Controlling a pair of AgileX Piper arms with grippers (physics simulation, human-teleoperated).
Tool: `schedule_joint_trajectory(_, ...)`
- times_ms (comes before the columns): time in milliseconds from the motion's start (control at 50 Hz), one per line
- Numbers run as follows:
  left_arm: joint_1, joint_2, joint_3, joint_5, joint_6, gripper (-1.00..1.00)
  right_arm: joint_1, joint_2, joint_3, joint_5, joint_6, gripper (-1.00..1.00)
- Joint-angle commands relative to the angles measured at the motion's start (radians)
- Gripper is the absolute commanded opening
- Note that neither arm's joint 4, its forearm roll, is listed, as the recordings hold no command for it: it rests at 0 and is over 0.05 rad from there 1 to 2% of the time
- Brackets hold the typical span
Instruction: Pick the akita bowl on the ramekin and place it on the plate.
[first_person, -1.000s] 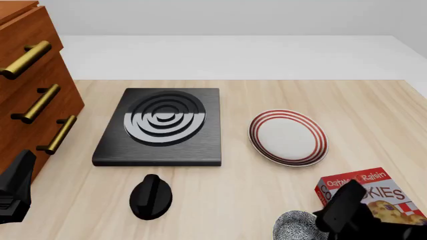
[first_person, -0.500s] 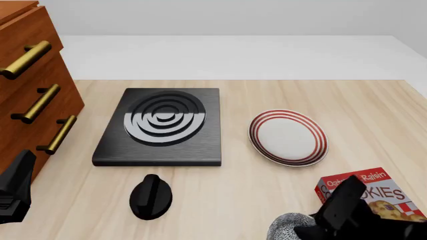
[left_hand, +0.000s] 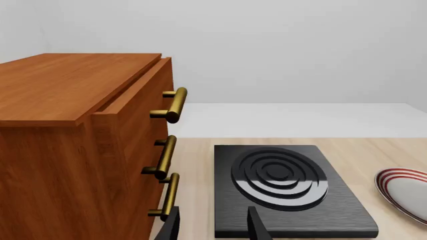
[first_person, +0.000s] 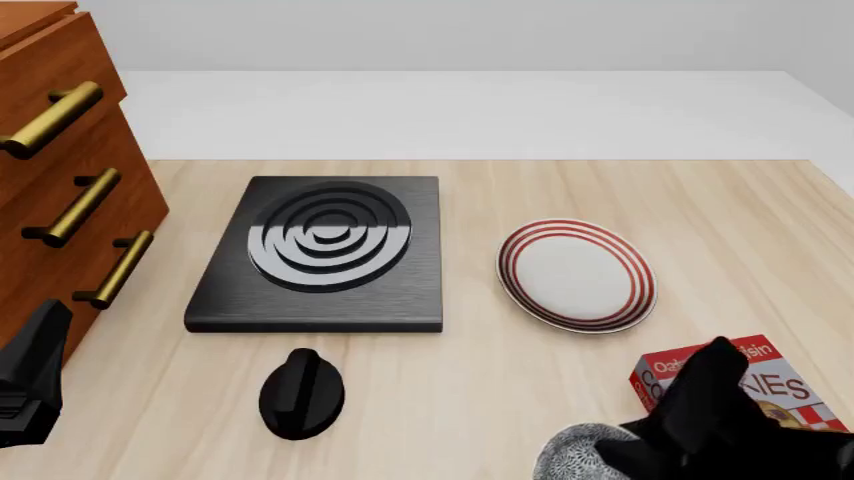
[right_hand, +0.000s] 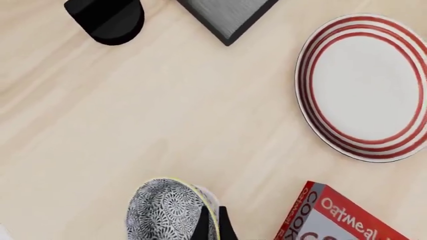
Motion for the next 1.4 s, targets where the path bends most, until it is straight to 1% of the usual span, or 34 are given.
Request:
schedule_joint_trajectory(20, 0.0, 0.0, 0.0, 0.0, 0.0, 1.0, 0.033, -0.073, -0.069, 0.113, 0.014, -1.0)
schedule_joint_trajectory(60, 0.0, 0.0, 0.0, 0.0, 0.0, 1.0, 0.031, -0.075, -0.071, 0.119, 0.012, -1.0)
schedule_joint_trajectory(100, 0.0, 0.0, 0.0, 0.0, 0.0, 1.0, 0.026, -0.09, -0.086, 0.148, -0.001, -1.0)
schedule_joint_trajectory(120, 0.0, 0.0, 0.0, 0.0, 0.0, 1.0, 0.027, -0.098, -0.098, 0.161, 0.001, -1.0)
schedule_joint_trajectory(160, 0.0, 0.0, 0.0, 0.0, 0.0, 1.0, 0.045, -0.119, -0.131, 0.184, 0.029, -1.0)
schedule_joint_trajectory(220, 0.0, 0.0, 0.0, 0.0, 0.0, 1.0, 0.028, -0.129, -0.134, 0.204, 0.007, -1.0)
schedule_joint_trajectory(300, 0.0, 0.0, 0.0, 0.0, 0.0, 1.0, 0.04, -0.149, -0.158, 0.227, 0.022, -1.0)
schedule_joint_trajectory(440, 0.0, 0.0, 0.0, 0.0, 0.0, 1.0, 0.029, -0.182, -0.192, 0.271, 0.02, -1.0)
schedule_joint_trajectory(500, 0.0, 0.0, 0.0, 0.0, 0.0, 1.0, 0.015, -0.198, -0.199, 0.286, 0.006, -1.0)
schedule_joint_trajectory(540, 0.0, 0.0, 0.0, 0.0, 0.0, 1.0, 0.018, -0.203, -0.213, 0.289, 0.013, -1.0)
schedule_joint_trajectory(600, 0.0, 0.0, 0.0, 0.0, 0.0, 1.0, -0.004, -0.214, -0.222, 0.3, -0.006, -1.0)
schedule_joint_trajectory(620, 0.0, 0.0, 0.0, 0.0, 0.0, 1.0, -0.007, -0.218, -0.225, 0.301, -0.003, -1.0)
schedule_joint_trajectory(680, 0.0, 0.0, 0.0, 0.0, 0.0, 1.0, -0.032, -0.233, -0.24, 0.312, -0.019, -1.0)
schedule_joint_trajectory(700, 0.0, 0.0, 0.0, 0.0, 0.0, 1.0, -0.04, -0.234, -0.238, 0.313, -0.028, -1.0)
schedule_joint_trajectory(820, 0.0, 0.0, 0.0, 0.0, 0.0, 1.0, -0.047, -0.216, -0.265, 0.317, -0.037, -1.0)
schedule_joint_trajectory(860, 0.0, 0.0, 0.0, 0.0, 0.0, 1.0, -0.043, -0.209, -0.298, 0.322, -0.029, -1.0)
schedule_joint_trajectory(900, 0.0, 0.0, 0.0, 0.0, 0.0, 1.0, -0.057, -0.211, -0.327, 0.326, -0.022, -1.0)
schedule_joint_trajectory(1020, 0.0, 0.0, 0.0, 0.0, 0.0, 1.0, -0.073, -0.181, -0.33, 0.285, -0.018, -1.0)
schedule_joint_trajectory(1080, 0.0, 0.0, 0.0, 0.0, 0.0, 1.0, -0.073, -0.149, -0.336, 0.245, -0.022, -1.0)
schedule_joint_trajectory(1140, 0.0, 0.0, 0.0, 0.0, 0.0, 1.0, -0.068, -0.121, -0.348, 0.217, -0.01, -1.0)
schedule_joint_trajectory(1260, 0.0, 0.0, 0.0, 0.0, 0.0, 1.0, -0.071, -0.081, -0.365, 0.193, -0.006, -1.0)
schedule_joint_trajectory(1280, 0.0, 0.0, 0.0, 0.0, 0.0, 1.0, -0.085, -0.079, -0.366, 0.194, -0.007, -1.0)
schedule_joint_trajectory(1300, 0.0, 0.0, 0.0, 0.0, 0.0, 1.0, -0.094, -0.082, -0.372, 0.197, -0.021, -1.0)
schedule_joint_trajectory(1400, 0.0, 0.0, 0.0, 0.0, 0.0, 1.0, -0.122, -0.089, -0.414, 0.234, -0.025, -1.0)
